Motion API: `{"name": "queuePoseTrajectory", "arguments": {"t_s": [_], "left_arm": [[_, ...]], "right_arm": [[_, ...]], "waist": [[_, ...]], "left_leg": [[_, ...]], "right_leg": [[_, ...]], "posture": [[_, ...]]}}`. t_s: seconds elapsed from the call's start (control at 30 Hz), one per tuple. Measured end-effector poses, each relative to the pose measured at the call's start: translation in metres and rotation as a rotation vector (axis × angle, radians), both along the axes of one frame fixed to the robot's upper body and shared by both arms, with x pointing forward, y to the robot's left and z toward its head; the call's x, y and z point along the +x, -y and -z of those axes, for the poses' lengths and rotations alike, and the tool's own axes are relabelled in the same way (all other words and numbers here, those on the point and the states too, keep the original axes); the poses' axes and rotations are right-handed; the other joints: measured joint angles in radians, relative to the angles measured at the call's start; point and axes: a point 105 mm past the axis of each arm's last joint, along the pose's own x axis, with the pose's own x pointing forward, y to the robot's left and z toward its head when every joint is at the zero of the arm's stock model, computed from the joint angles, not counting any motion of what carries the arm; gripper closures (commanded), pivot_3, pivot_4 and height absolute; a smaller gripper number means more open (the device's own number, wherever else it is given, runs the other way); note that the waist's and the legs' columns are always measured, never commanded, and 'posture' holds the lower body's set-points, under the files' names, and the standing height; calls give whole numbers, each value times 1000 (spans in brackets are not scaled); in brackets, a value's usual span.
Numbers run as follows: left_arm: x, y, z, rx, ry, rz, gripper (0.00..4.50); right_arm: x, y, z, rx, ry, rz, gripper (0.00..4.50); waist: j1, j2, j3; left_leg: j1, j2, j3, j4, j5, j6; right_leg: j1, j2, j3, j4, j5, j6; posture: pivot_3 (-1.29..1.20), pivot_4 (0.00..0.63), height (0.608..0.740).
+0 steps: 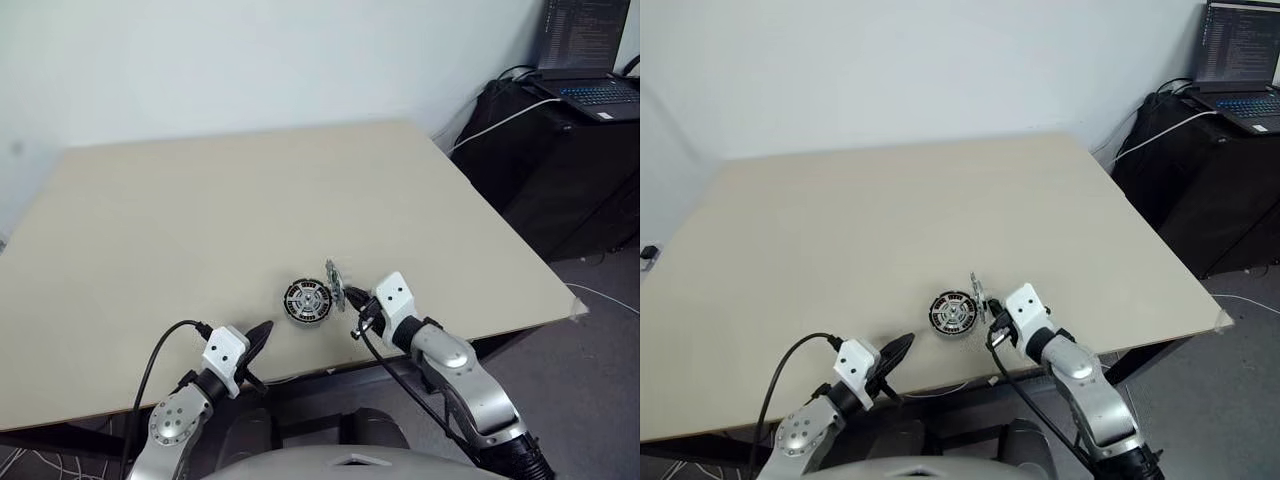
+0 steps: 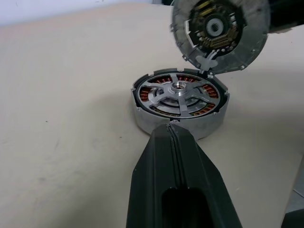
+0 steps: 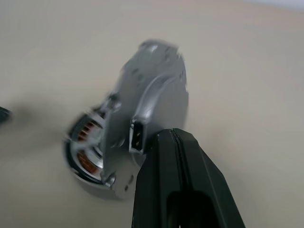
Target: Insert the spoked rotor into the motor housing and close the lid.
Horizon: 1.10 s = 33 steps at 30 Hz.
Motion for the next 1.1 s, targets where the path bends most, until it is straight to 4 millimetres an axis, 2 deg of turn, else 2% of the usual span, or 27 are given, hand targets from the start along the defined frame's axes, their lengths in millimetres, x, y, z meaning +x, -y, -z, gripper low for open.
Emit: {"name": "queuePoseTrajectory", "arguments": {"t_s": [0.2, 0.4, 0.5, 0.7, 0.9, 1.03, 1.1], "left_arm": [[0, -1, 1, -1, -15, -19, 4500], [0, -4, 2, 2, -21, -45, 4500], [1, -6, 2, 3, -18, -60, 4500], [2, -8, 2, 6, -14, -76, 4500], [3, -8, 0, 8, -7, -80, 4500], [3, -7, -6, 4, 10, -79, 4500], [3, -7, -7, 3, 10, -81, 4500]], "right_arm": [[1, -24, -11, 68, 7, -135, 4489], [12, -30, -9, 72, -9, -170, 4489], [16, -36, -2, 70, -43, -197, 4489], [19, -45, 30, 27, -151, -211, 4489], [30, -56, 32, 9, -141, -224, 4489], [29, -57, 33, 6, -139, -233, 4489], [25, -55, 27, 0, -116, -259, 4489]], "waist": [[0, 0, 0], [1, -1, -1], [1, -2, -1], [0, -2, -2], [0, -2, -4], [0, -2, -4], [0, 0, -3]], "left_leg": [[0, 0, 0, 1, 0, 0], [0, 0, 0, 2, 0, 0], [0, 0, 0, 2, 0, 0], [1, 0, 0, 2, 0, 0], [4, 0, 1, 3, 0, 0], [11, 0, 1, 2, 0, 0], [11, 0, 1, 2, 0, 0]], "right_leg": [[0, 0, 0, 1, 0, 0], [1, 0, 0, 1, 0, 0], [1, 0, 0, 2, 0, 0], [1, 1, 0, 2, 1, 0], [3, 1, 1, 3, 1, 0], [10, 0, 1, 2, 1, 0], [10, -1, 1, 2, 1, 0]], "posture": [[0, 0, 740], [0, 0, 740], [0, 0, 740], [0, 0, 740], [0, 0, 740], [0, 0, 740], [0, 0, 740]]}}
